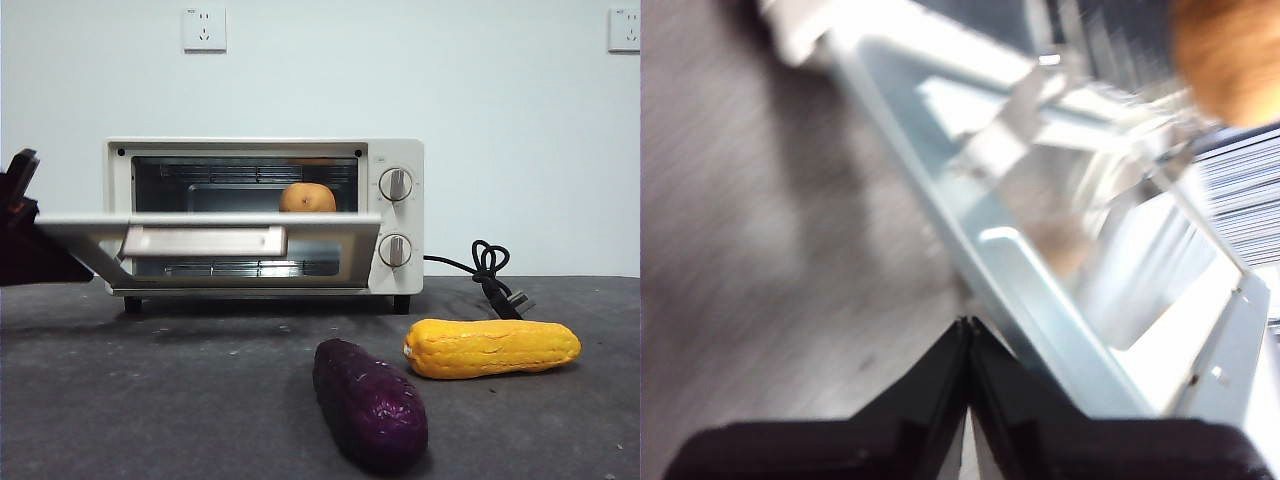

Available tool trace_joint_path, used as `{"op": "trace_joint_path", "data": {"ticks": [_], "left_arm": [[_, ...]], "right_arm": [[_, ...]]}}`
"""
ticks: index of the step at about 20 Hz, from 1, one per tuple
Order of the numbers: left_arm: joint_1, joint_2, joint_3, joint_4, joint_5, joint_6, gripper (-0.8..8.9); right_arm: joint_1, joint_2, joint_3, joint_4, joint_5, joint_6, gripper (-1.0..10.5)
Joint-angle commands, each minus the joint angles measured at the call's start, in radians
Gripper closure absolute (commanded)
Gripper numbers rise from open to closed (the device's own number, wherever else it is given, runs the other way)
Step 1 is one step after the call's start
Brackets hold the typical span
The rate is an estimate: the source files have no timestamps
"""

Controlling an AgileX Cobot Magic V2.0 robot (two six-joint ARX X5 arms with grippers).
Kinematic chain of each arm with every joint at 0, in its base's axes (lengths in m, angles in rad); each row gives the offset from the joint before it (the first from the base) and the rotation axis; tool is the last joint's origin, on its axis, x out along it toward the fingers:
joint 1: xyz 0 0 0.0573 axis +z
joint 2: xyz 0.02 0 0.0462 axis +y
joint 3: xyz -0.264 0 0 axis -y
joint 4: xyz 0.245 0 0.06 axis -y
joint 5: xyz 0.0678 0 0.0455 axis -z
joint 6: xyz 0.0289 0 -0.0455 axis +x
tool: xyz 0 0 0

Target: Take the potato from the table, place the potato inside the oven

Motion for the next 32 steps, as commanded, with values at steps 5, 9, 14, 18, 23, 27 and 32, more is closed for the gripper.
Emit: {"op": "trace_joint_path", "data": {"ticks": [5, 9, 14, 18, 23, 27, 32], "left_arm": [[-0.009, 0.002, -0.003, 0.245, 0.034, -0.209, 8.22], [-0.009, 0.0, -0.002, 0.414, 0.021, -0.316, 8.22], [-0.009, 0.0, -0.002, 0.573, -0.03, -0.414, 8.22], [-0.009, -0.012, -0.001, 0.595, -0.038, -0.42, 8.22], [-0.009, -0.069, -0.001, 0.56, -0.016, -0.419, 8.21], [-0.015, -0.166, -0.001, 0.468, -0.021, -0.384, 8.21], [-0.029, -0.351, -0.001, 0.253, -0.083, -0.257, 8.21]], "right_arm": [[0.002, 0.001, -0.002, 0.005, 0.005, 0.018, 4.4], [0.002, 0.001, -0.002, 0.005, 0.006, 0.018, 4.4], [0.002, 0.003, -0.002, 0.005, 0.006, 0.018, 4.4], [0.002, 0.01, -0.002, 0.005, 0.006, 0.018, 4.4], [0.002, 0.026, -0.002, 0.002, 0.003, 0.017, 4.4], [0.002, 0.047, -0.002, 0.002, 0.002, 0.016, 4.4], [0.002, 0.081, -0.002, 0.002, -0.005, -0.016, 4.4]]}}
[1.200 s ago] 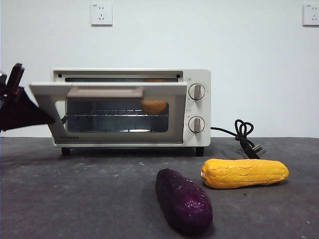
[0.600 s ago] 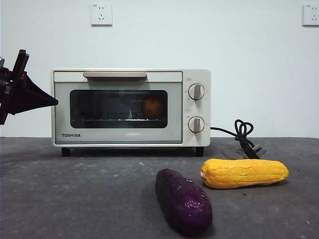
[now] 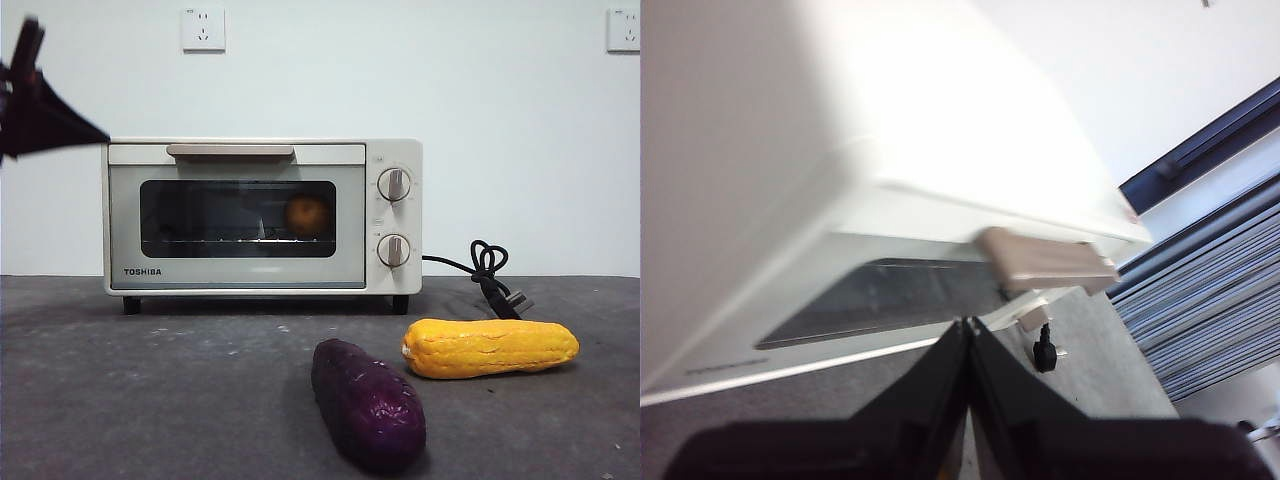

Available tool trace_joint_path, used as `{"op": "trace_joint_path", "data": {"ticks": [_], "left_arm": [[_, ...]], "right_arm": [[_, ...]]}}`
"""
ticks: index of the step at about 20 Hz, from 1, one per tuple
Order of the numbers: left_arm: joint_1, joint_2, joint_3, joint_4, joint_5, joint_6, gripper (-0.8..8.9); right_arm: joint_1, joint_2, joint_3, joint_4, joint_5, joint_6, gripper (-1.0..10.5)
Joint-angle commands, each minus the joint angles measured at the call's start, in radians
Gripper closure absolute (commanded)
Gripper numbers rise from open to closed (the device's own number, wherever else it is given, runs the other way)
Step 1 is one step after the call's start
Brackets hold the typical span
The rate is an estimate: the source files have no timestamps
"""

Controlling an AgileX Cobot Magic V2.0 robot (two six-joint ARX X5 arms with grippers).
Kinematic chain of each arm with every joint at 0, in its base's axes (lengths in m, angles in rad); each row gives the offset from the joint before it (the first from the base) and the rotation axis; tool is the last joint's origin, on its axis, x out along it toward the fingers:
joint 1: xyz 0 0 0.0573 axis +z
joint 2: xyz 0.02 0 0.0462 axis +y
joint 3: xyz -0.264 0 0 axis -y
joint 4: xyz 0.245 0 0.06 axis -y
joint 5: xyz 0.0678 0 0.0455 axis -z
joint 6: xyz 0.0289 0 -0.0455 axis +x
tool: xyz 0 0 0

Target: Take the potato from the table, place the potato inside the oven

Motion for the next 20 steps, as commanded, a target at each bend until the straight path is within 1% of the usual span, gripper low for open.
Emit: {"op": "trace_joint_path", "data": {"ticks": [1, 6, 9, 11, 12, 15, 19, 20], "left_arm": [[-0.015, -0.106, -0.003, -0.125, -0.05, 0.124, 8.21], [-0.064, -0.322, -0.003, -0.415, -0.195, 0.28, 8.21], [-0.134, -0.503, -0.003, -0.65, -0.349, 0.384, 8.21], [-0.182, -0.612, -0.003, -0.787, -0.436, 0.431, 8.21], [-0.202, -0.664, -0.003, -0.85, -0.462, 0.451, 8.21], [-0.24, -0.797, -0.003, -0.996, -0.542, 0.466, 8.21], [-0.245, -0.896, -0.003, -1.084, -0.555, 0.467, 8.21], [-0.245, -0.902, -0.003, -1.098, -0.555, 0.467, 8.21]], "right_arm": [[0.002, 0.018, -0.002, 0.003, -0.005, -0.029, 4.4], [0.002, 0.058, -0.002, 0.003, -0.006, -0.074, 4.4], [0.002, 0.091, -0.002, 0.003, -0.013, -0.106, 4.4], [0.002, 0.113, -0.002, 0.004, -0.079, -0.126, 4.4], [0.002, 0.124, -0.002, 0.004, -0.113, -0.134, 4.4], [0.003, 0.148, -0.002, 0.003, -0.181, -0.148, 4.4], [0.003, 0.157, -0.002, 0.002, -0.188, -0.147, 4.5], [0.003, 0.157, -0.002, -0.002, -0.188, -0.147, 5.0]]}}
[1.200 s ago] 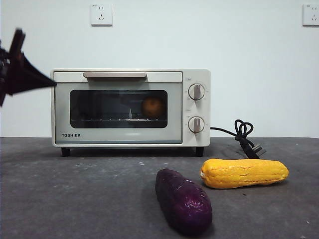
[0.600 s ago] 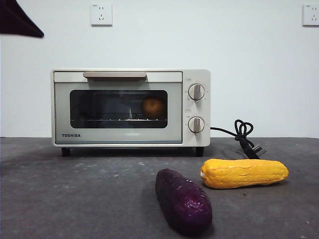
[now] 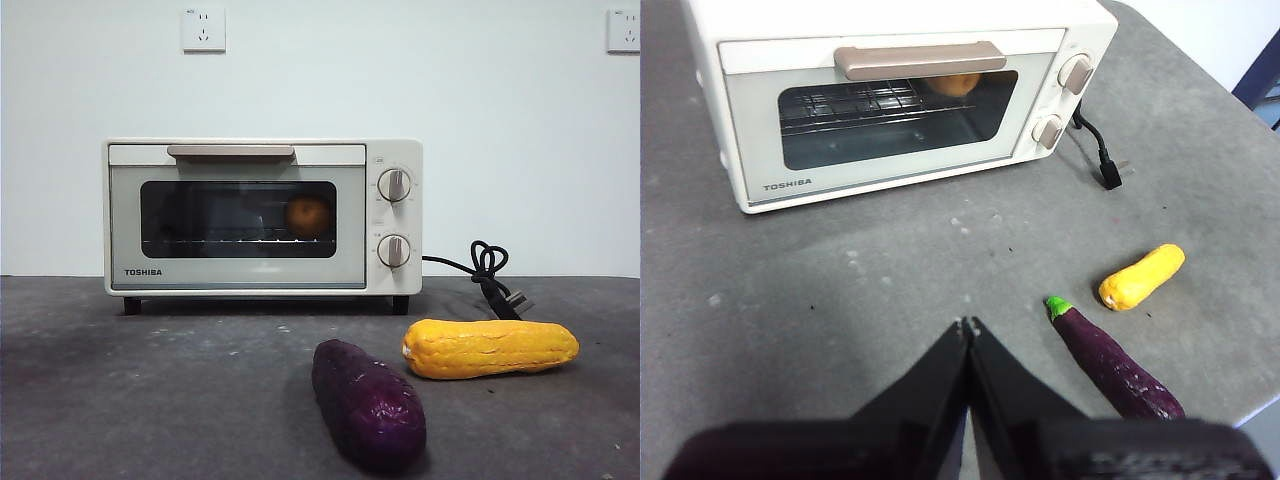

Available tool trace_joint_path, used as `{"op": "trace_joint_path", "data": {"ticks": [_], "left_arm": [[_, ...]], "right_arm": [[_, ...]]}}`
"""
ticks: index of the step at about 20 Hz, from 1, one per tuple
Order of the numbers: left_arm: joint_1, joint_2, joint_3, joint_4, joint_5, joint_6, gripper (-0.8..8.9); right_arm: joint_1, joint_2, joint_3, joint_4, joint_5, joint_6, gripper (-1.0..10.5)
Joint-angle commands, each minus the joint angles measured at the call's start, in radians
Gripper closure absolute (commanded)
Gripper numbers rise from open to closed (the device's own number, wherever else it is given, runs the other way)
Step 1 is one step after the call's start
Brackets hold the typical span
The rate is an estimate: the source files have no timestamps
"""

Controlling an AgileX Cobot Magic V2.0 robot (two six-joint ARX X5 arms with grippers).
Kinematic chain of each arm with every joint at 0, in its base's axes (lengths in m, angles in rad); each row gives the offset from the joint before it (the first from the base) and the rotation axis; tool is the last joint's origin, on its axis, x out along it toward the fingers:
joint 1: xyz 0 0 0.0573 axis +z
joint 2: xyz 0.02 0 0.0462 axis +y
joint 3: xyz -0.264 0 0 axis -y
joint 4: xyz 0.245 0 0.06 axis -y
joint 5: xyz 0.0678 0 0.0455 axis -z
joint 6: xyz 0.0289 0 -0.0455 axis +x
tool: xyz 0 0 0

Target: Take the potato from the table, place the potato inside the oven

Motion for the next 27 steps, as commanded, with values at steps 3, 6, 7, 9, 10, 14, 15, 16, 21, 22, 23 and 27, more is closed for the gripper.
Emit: {"op": "trace_joint_path", "data": {"ticks": [3, 6, 7, 9, 10, 14, 15, 16, 21, 22, 23, 27], "left_arm": [[-0.004, -0.004, -0.003, -0.043, 0.005, 0.013, 8.21], [-0.004, -0.004, -0.003, -0.048, 0.008, 0.012, 8.18], [-0.004, -0.004, -0.003, -0.048, 0.007, 0.012, 8.18], [-0.004, -0.004, -0.003, -0.048, 0.008, 0.012, 8.18], [-0.004, -0.004, -0.003, -0.048, 0.008, 0.012, 8.18], [-0.004, 0.0, -0.003, -0.047, 0.007, 0.012, 8.18], [-0.004, 0.0, -0.003, -0.047, 0.007, 0.012, 8.18], [-0.004, 0.0, -0.003, -0.047, 0.007, 0.012, 8.18], [-0.013, -0.009, -0.015, 0.052, -0.069, 0.188, 8.18], [0.0, -0.031, -0.034, 0.141, -0.13, 0.226, 8.18], [0.023, -0.056, -0.064, 0.235, -0.172, 0.244, 8.18], [0.136, -0.265, -0.354, 0.616, -0.2, 0.233, 8.18]], "right_arm": [[0.003, 0.0, -0.002, -0.021, -0.001, -0.013, 9.5], [0.002, 0.0, -0.002, -0.023, 0.003, -0.001, 9.5], [0.002, 0.0, -0.002, -0.023, 0.003, 0.0, 9.5], [0.002, -0.002, -0.002, -0.023, 0.004, 0.0, 9.5], [0.002, -0.004, -0.002, -0.023, 0.004, 0.0, 9.5], [0.002, -0.006, -0.002, -0.023, 0.005, 0.0, 9.5], [0.002, -0.006, -0.002, -0.023, 0.005, 0.0, 9.5], [0.002, -0.006, -0.002, -0.023, 0.006, 0.0, 9.5], [0.002, -0.006, -0.002, -0.023, 0.006, 0.0, 9.5], [0.002, -0.006, -0.002, -0.023, 0.005, 0.0, 9.5], [0.002, -0.006, -0.002, -0.023, 0.005, 0.0, 9.5], [0.002, -0.006, -0.002, -0.023, 0.006, 0.0, 9.5]]}}
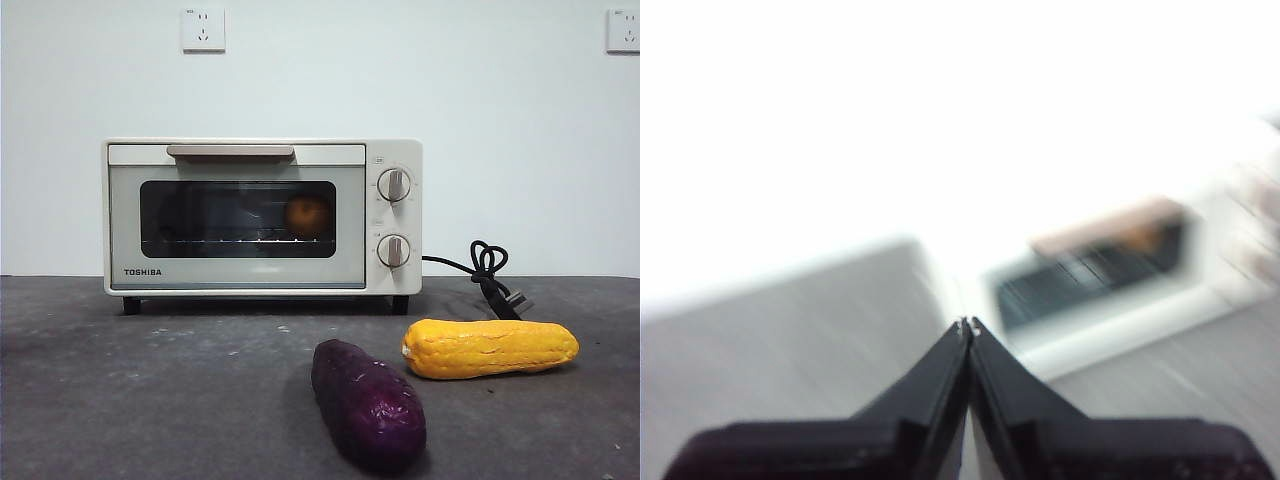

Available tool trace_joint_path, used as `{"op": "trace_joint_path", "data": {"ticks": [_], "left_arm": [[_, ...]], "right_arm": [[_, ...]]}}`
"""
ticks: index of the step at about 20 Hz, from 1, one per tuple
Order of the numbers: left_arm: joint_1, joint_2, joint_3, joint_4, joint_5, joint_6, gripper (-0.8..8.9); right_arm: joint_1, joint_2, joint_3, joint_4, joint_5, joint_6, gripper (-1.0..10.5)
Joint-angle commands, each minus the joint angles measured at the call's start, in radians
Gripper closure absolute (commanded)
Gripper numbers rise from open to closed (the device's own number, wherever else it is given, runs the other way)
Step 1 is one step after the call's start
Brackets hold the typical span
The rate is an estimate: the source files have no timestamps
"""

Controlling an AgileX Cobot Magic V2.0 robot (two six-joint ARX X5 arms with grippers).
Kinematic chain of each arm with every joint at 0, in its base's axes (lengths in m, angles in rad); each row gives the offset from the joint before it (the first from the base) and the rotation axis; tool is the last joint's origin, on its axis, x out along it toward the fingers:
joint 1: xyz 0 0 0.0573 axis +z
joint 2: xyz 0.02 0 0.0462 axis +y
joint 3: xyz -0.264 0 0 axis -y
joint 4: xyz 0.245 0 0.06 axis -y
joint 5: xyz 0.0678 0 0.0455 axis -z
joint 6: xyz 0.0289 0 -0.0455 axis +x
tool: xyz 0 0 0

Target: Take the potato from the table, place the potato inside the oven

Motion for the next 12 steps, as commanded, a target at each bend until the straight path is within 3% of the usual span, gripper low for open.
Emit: {"op": "trace_joint_path", "data": {"ticks": [1, 6, 12], "left_arm": [[0.039, -0.122, -0.194, 0.164, -0.041, 0.018, 8.18], [0.05, -0.329, -0.508, 0.242, -0.14, 0.002, 8.18], [0.05, -0.445, -0.702, 0.233, -0.139, -0.032, 8.18]], "right_arm": [[0.002, -0.002, -0.002, 0.002, 0.002, 0.003, 9.5], [0.002, -0.003, -0.002, 0.002, 0.002, 0.003, 9.5], [0.002, -0.006, -0.002, 0.002, 0.002, 0.003, 9.5]]}}
